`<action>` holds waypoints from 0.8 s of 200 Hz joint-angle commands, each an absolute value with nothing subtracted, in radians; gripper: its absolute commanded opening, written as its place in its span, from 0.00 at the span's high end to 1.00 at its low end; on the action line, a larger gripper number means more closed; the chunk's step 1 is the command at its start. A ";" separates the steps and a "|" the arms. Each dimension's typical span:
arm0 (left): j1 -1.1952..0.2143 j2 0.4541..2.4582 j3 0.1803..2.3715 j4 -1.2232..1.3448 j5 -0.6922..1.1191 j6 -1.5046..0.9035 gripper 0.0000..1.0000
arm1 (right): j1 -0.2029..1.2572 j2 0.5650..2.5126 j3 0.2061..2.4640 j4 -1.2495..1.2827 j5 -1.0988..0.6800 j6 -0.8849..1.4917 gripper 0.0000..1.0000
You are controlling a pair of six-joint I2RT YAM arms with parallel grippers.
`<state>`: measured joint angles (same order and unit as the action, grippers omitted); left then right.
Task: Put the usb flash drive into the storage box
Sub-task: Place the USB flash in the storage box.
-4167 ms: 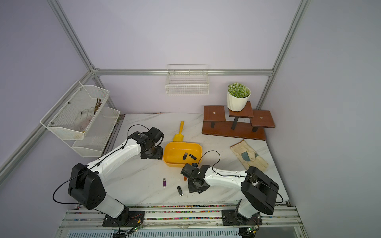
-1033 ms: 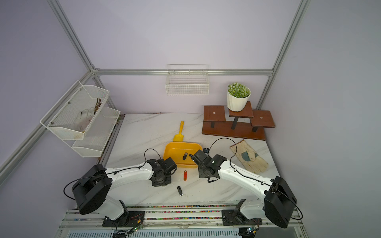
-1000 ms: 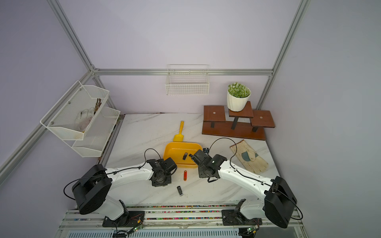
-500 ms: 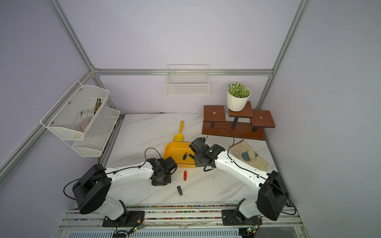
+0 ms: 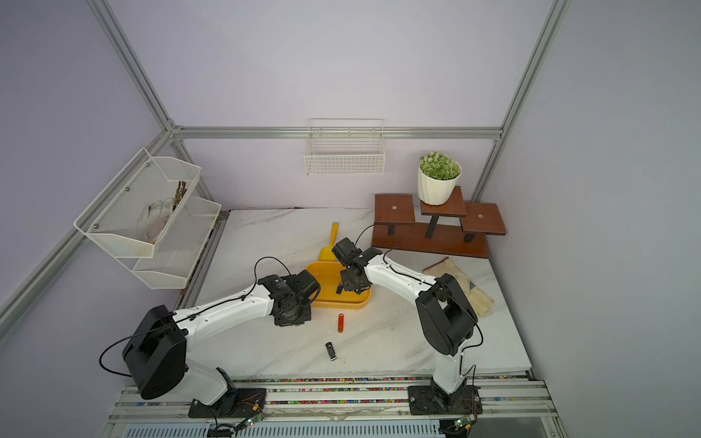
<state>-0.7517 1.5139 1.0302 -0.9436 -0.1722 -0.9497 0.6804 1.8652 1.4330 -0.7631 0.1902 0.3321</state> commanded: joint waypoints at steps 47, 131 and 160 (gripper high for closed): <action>-0.730 1.501 1.055 -0.963 -0.176 -0.911 1.00 | 0.660 1.974 1.546 -0.738 0.263 0.144 1.00; -0.721 1.469 1.061 -0.977 -0.184 -0.907 1.00 | 0.658 2.007 1.503 -0.701 0.291 0.114 1.00; -0.719 1.459 1.056 -0.980 -0.187 -0.911 1.00 | 0.658 2.030 1.505 -0.702 0.311 0.109 1.00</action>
<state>-0.7265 1.5017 1.0302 -0.9657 -0.1715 -0.9230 0.6624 2.0003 1.5036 -0.7227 0.2810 0.1223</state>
